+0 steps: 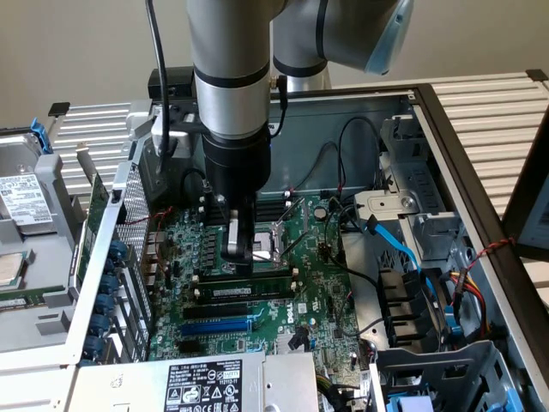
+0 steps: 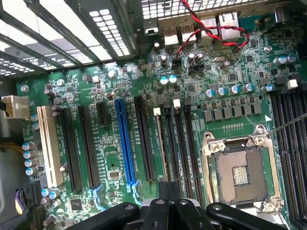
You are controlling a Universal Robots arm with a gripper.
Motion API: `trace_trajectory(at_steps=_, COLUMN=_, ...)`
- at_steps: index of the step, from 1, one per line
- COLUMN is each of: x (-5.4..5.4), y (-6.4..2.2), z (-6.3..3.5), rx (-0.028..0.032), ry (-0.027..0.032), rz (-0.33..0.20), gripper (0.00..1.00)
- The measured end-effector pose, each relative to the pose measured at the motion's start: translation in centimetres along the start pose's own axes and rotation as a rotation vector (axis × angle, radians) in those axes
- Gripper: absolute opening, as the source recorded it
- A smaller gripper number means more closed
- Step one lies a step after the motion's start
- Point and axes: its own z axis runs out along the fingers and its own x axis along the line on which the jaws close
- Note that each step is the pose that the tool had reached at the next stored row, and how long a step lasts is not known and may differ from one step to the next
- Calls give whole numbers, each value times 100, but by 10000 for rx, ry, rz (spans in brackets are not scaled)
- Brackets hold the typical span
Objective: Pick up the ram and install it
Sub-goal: 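Press down the ram until it locks into place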
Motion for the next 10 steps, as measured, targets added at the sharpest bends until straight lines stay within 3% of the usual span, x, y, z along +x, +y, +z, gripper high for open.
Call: trace_trajectory(at_steps=10, x=0, y=0, z=8, rx=-58, ry=-17, rz=1675, gripper=11)
